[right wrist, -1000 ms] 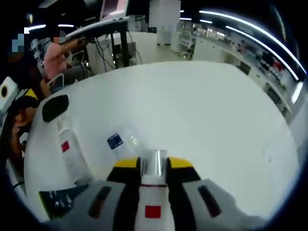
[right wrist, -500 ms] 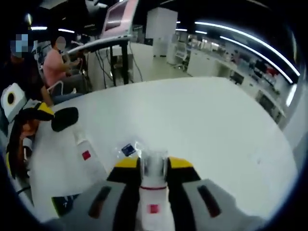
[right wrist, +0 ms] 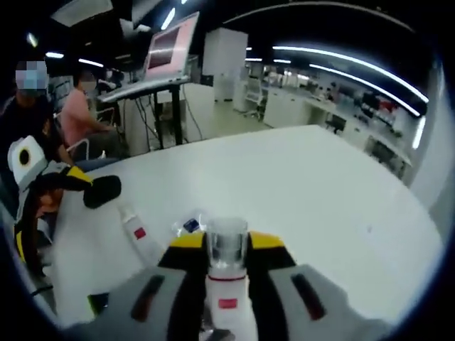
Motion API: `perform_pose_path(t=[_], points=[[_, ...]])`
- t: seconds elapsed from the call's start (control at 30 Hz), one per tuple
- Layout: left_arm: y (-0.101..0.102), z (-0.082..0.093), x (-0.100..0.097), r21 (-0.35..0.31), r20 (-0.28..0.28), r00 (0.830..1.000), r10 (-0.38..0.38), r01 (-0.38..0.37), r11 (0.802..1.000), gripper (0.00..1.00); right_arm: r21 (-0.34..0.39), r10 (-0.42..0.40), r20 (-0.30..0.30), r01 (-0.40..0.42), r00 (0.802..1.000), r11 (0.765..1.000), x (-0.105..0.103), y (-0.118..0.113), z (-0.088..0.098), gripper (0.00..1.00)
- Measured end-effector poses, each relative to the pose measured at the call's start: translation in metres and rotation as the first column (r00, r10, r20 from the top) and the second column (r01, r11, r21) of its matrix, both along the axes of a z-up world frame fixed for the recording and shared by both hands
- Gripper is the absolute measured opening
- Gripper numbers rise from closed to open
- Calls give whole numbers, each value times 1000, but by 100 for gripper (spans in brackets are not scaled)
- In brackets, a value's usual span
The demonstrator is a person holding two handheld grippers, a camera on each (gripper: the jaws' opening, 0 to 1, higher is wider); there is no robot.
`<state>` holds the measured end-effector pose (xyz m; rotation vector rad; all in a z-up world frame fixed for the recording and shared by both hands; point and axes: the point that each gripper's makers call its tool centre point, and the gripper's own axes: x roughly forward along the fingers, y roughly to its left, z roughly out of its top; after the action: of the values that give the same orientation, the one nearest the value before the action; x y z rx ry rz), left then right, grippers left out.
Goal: Arrange the skincare products in the storage area until every visible bottle or jar stands upright without overlapping.
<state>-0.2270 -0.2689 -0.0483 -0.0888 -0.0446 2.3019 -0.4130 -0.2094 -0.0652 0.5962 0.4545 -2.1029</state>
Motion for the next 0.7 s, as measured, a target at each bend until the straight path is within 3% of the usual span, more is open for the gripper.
perform_pose_path(t=[0.17,0.2,0.27,0.43,0.5,0.6,0.7], points=[[2,1,1,-5,-4,1000,-5,5,1000,99,-76,-40,-29,38,999,996,7,7,8,20],[3,1,1,-6,-4,1000,-7,7,1000,99,-92,-45,-41,41,998,995,21,7,9,20],[5,1,1,-5,-5,1000,-9,9,1000,99,-139,-74,-84,61,994,988,16,9,18,20],[11,5,7,-12,-31,999,-39,38,999,99,-224,-117,-101,92,988,970,12,14,27,19],[13,9,10,-12,-50,997,-55,54,998,99,-233,-129,-89,105,988,967,14,16,25,19],[15,12,11,-21,-65,996,-57,56,998,99,-226,-139,-130,107,982,968,15,19,26,19],[14,12,11,-23,-68,996,-58,56,998,99,-276,-163,-136,120,977,954,15,22,31,19]])
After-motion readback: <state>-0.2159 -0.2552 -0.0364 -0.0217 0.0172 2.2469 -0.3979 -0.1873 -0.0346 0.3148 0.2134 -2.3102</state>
